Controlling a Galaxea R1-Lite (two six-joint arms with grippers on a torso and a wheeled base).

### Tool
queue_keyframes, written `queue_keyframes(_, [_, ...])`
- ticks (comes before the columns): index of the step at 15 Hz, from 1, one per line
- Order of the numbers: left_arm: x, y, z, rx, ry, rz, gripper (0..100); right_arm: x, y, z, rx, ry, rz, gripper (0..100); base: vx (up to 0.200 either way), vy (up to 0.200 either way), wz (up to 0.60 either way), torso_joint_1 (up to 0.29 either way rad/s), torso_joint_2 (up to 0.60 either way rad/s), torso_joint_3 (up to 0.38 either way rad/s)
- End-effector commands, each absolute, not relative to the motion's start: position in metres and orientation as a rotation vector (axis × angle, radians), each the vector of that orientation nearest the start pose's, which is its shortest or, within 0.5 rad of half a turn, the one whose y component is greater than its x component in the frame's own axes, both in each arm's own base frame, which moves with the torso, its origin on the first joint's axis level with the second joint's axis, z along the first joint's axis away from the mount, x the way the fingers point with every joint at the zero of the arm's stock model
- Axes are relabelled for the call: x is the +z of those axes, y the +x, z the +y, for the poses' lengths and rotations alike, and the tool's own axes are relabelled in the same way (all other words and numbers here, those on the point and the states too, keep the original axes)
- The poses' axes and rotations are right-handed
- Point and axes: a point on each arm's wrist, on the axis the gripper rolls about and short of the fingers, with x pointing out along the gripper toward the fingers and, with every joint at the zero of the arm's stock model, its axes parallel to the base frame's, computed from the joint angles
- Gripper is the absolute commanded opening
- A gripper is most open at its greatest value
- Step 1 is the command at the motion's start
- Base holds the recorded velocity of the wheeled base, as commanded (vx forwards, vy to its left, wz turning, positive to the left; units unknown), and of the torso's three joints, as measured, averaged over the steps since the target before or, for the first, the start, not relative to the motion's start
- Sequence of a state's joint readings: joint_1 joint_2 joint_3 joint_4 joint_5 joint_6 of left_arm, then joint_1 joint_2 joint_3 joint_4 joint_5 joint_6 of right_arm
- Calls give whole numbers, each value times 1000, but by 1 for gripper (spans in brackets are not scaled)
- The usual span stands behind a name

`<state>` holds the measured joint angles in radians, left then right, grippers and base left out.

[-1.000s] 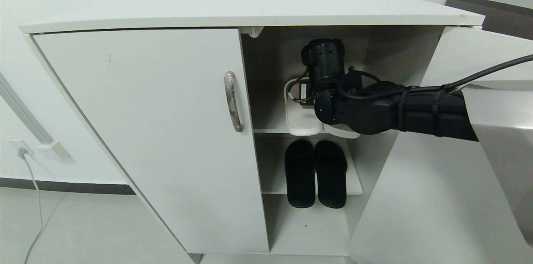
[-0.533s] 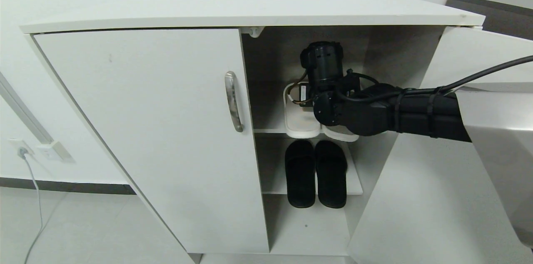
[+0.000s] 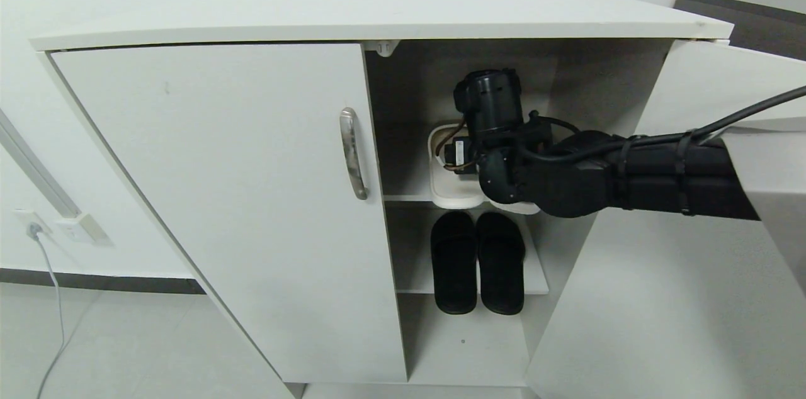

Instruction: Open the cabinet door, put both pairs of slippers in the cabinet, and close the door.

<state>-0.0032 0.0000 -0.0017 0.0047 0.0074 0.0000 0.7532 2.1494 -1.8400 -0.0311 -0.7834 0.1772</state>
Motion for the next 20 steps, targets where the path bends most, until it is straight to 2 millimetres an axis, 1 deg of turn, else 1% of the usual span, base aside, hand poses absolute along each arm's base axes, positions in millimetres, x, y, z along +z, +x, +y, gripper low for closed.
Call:
queue_keyframes(1, [75,-23,0,5,-3,5,0,259,311,287,-21,-4,190,100,0,0,0,0,0,0])
queue_keyframes(2, [75,-23,0,6,-6,3,0,262,300,284,-10,-3,193,100,0,0,0,0,0,0])
queue_keyframes(3, [76,-23,0,6,-9,2,0,265,284,279,7,-3,201,100,0,0,0,0,0,0])
queue_keyframes(4, [76,-23,0,6,-9,2,0,266,274,275,18,2,209,100,0,0,0,0,0,0])
queue_keyframes(10, [76,-23,0,3,-5,2,0,267,222,259,101,30,244,100,0,0,0,0,0,0])
queue_keyframes(13, [76,-23,0,3,-3,2,0,261,196,243,216,57,240,100,0,0,0,0,0,0])
queue_keyframes(14, [76,-23,0,3,-3,2,0,261,195,242,221,59,239,100,0,0,0,0,0,0])
queue_keyframes(16, [76,-23,0,3,-5,2,0,242,184,232,279,82,221,100,0,0,0,0,0,0])
queue_keyframes(20, [76,-23,0,2,-3,2,0,238,181,235,302,55,194,100,0,0,0,0,0,0])
